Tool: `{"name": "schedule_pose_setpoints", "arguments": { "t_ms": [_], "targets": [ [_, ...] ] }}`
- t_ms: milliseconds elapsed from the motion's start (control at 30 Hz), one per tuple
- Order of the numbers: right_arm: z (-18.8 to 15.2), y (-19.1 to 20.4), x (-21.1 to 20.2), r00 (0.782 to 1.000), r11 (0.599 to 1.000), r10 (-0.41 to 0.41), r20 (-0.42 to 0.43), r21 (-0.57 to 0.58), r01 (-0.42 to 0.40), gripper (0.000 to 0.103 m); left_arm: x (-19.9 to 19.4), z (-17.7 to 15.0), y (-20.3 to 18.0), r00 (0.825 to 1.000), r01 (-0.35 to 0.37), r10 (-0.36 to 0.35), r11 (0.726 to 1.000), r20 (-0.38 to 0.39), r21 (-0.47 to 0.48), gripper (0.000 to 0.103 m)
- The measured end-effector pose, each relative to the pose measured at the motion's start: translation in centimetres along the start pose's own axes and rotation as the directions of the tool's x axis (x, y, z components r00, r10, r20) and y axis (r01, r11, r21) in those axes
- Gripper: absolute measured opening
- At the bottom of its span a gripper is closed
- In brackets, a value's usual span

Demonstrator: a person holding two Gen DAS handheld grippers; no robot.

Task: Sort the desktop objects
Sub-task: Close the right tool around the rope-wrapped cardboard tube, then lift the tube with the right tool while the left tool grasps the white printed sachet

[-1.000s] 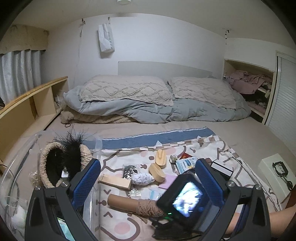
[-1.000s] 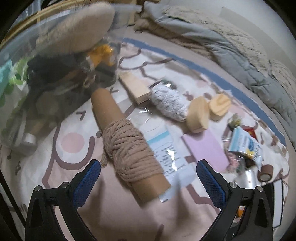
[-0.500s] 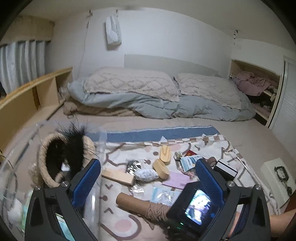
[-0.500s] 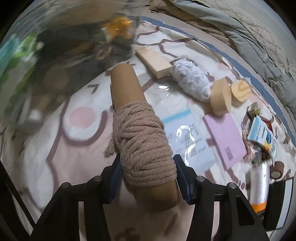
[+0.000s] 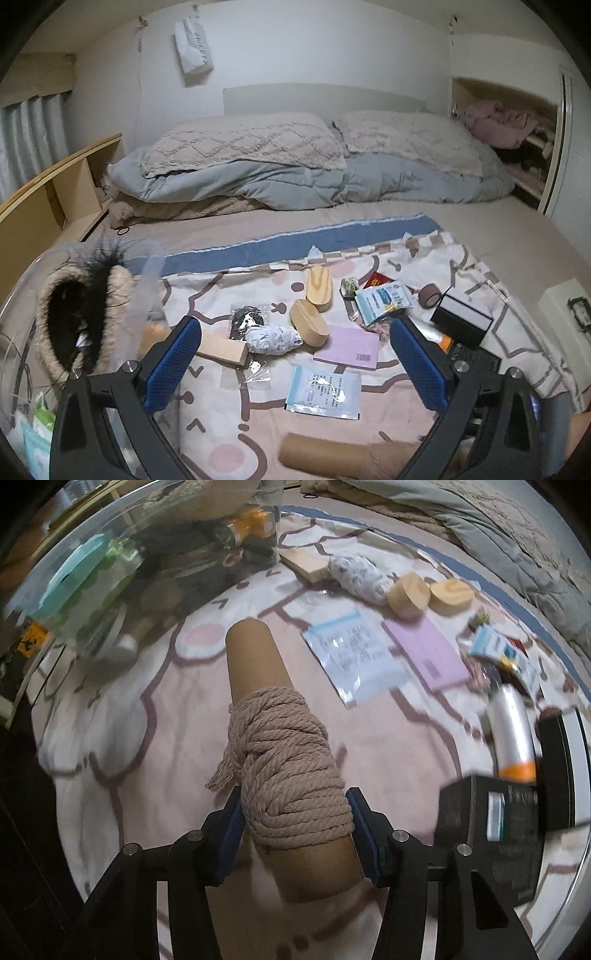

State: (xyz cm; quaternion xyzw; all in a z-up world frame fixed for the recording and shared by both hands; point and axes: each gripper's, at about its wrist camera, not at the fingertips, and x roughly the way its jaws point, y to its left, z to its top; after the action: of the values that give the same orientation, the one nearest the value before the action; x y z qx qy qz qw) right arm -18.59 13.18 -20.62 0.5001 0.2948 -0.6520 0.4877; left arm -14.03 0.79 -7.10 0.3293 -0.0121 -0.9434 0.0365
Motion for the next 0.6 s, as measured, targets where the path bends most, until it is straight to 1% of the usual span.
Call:
{"name": "schedule_pose_setpoints", "arguments": {
  "t_ms": [67, 133, 200, 233, 300, 333, 367, 467, 533, 600],
  "targets": [
    [-1.2, -0.1, -0.5, 1.0, 1.0, 0.008, -0.006, -0.006, -0.008, 0.055, 1.4, -0.2, -0.6, 1.0, -0.008, 0.009, 1.0, -0.021, 0.022, 0.102],
    [-2.2, -0.4, -0.9, 1.0, 1.0, 0.024, -0.014, -0.01, -0.025, 0.055, 2.6, -0.5, -1.0, 0.999, -0.003, 0.005, 0.999, -0.047, 0.038, 0.098],
    [-3.2, -0.5, -1.2, 0.999, 0.999, 0.044, -0.023, -0.02, -0.044, 0.055, 4.2, -1.1, -1.4, 0.995, 0.012, -0.007, 0.998, -0.097, 0.057, 0.098],
    [-3.6, -0.6, -1.3, 0.998, 0.998, 0.052, -0.027, -0.025, -0.052, 0.055, 5.0, -1.4, -1.6, 0.992, 0.031, -0.023, 0.997, -0.126, 0.064, 0.098],
    [-4.3, -0.6, -1.4, 0.997, 0.997, 0.066, -0.035, -0.035, -0.067, 0.055, 6.6, -2.4, -2.1, 0.98, 0.068, -0.051, 0.994, -0.194, 0.083, 0.098],
    [-4.5, -0.6, -1.4, 0.997, 0.997, 0.071, -0.039, -0.039, -0.072, 0.055, 7.5, -2.9, -2.3, 0.971, 0.087, -0.063, 0.992, -0.232, 0.096, 0.098],
    [-4.7, -0.6, -1.3, 0.996, 0.996, 0.073, -0.043, -0.042, -0.075, 0.055, 8.0, -3.3, -2.6, 0.965, 0.098, -0.069, 0.99, -0.254, 0.105, 0.098],
    [-5.2, -0.4, -0.8, 0.995, 0.995, 0.072, -0.066, -0.06, -0.076, 0.055, 9.7, -4.9, -3.4, 0.934, 0.149, -0.102, 0.982, -0.342, 0.114, 0.098],
    [-5.5, -0.3, 0.0, 0.993, 0.995, 0.071, -0.09, -0.068, -0.078, 0.055, 10.7, -5.8, -3.8, 0.918, 0.158, -0.101, 0.98, -0.384, 0.118, 0.098],
    [-5.8, -0.3, 0.4, 0.992, 0.995, 0.071, -0.099, -0.069, -0.078, 0.055, 11.4, -6.5, -4.1, 0.908, 0.163, -0.099, 0.978, -0.407, 0.127, 0.098]
  ]
}}
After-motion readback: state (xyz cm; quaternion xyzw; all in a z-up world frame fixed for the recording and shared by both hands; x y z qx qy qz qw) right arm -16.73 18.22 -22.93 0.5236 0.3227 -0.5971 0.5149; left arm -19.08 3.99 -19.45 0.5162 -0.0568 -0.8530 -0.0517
